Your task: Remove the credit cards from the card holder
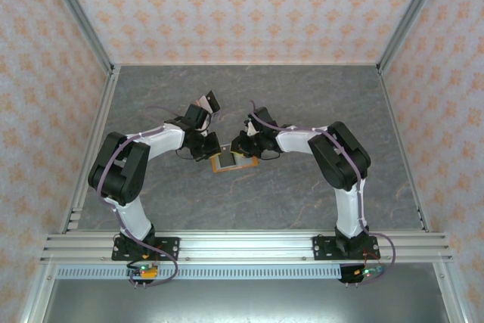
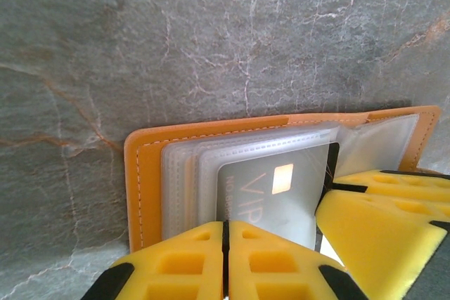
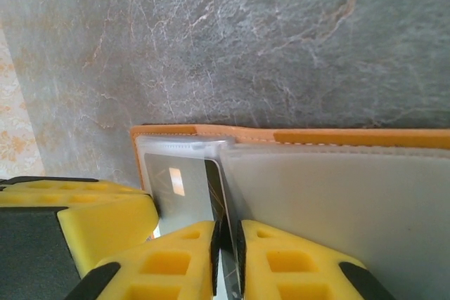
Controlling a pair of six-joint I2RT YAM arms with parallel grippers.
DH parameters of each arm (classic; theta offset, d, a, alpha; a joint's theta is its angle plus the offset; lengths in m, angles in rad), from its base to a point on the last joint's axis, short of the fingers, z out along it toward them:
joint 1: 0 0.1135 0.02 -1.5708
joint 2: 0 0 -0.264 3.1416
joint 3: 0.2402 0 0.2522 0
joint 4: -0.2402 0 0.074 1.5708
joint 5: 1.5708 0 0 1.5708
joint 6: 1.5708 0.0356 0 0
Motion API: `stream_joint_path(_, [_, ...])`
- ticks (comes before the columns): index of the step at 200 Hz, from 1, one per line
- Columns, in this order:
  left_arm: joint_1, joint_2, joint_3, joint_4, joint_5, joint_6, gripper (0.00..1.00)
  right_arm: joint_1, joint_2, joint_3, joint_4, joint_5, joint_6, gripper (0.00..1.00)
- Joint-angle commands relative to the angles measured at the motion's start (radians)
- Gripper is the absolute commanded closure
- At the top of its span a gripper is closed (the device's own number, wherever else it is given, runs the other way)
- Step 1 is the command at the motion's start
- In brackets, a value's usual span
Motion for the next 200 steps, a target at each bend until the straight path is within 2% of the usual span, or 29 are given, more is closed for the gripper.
stream_joint_path(1, [-0.004, 0.037, -0.007, -0.028, -0.030, 0.000, 0.92, 0.000, 0.026, -0.009, 0.053, -0.042, 0.002, 0.84])
stream_joint_path(77, [-0.004, -0.024, 0.072, -0.099, 0.005, 0.041, 0.89, -0.004, -0.003, -0.046, 0.109, -0.040, 0.012, 0.95])
stream_joint_path(113, [-0.003, -0.069, 0.065, -0.129, -0.038, 0.042, 0.84, -0.009, -0.027, -0.070, 0.122, -0.003, 0.012, 0.97])
stream_joint_path(138, [0.001, -0.072, 0.032, -0.133, -0.070, 0.044, 0.84, -0.013, -0.032, -0.075, 0.123, 0.004, 0.011, 0.97])
stream_joint_path(200, [0.001, -0.018, 0.013, -0.067, -0.006, 0.018, 0.89, -0.015, -0.046, -0.090, 0.116, 0.048, 0.005, 0.98])
